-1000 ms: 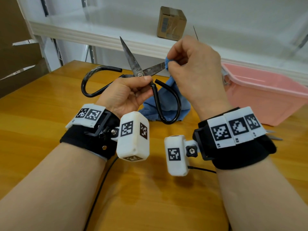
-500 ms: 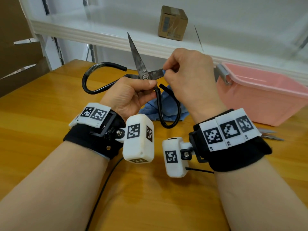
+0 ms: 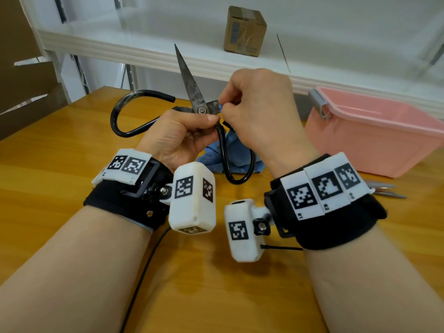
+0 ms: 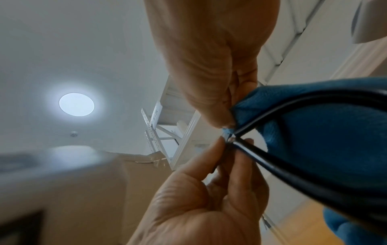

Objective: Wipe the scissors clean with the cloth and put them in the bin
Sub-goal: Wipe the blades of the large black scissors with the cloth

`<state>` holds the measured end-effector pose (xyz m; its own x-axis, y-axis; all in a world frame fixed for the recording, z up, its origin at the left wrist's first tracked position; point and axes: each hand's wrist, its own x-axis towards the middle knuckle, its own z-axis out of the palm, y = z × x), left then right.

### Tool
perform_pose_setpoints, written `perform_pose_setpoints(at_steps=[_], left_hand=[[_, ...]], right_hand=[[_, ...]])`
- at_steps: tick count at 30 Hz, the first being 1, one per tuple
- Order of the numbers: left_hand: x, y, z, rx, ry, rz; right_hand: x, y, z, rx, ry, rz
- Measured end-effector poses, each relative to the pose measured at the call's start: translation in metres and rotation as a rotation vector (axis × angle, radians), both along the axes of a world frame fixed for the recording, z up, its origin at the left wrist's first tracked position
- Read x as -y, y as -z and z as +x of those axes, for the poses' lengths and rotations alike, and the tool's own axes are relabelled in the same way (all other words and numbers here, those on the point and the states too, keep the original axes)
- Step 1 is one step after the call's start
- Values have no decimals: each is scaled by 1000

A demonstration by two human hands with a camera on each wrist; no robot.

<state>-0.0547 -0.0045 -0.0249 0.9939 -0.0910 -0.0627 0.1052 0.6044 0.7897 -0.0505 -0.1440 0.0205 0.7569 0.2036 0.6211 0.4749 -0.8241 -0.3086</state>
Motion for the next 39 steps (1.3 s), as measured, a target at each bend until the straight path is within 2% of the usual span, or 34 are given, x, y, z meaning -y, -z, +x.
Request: perform_pose_setpoints(at_steps=[4,7,9,14,18,24,31,37,39], left_hand=[[2,-1,-2,-28,-40,13],[1,-3,-1,-26,-52,-9],[1,-4,-2,-20,-56,-39],[-1,-3,-3,-32,-68,-103],[-4,-4,-2,-53,-88,-168],[-5,-4,-1,-67,-64,-184],[-5,-3,2,-65,-46,-160],[-1,-2,-2,-16,-16,-34],[0,-3,-3,6,4,-20]], right_hand=[[7,1,6,53,79,8],[9,-2,6,48,36,13],[12,-6,5,10,-25,98],[31,-15,8,-31,-115,464],[38,-19,8,-57,-145,550],[21,-12,9,-55,-120,442],[7,-7,-2,135,-78,209],[-3,-1,-3,159,-107,-79],[-2,-1,-3,148,-114,-85]])
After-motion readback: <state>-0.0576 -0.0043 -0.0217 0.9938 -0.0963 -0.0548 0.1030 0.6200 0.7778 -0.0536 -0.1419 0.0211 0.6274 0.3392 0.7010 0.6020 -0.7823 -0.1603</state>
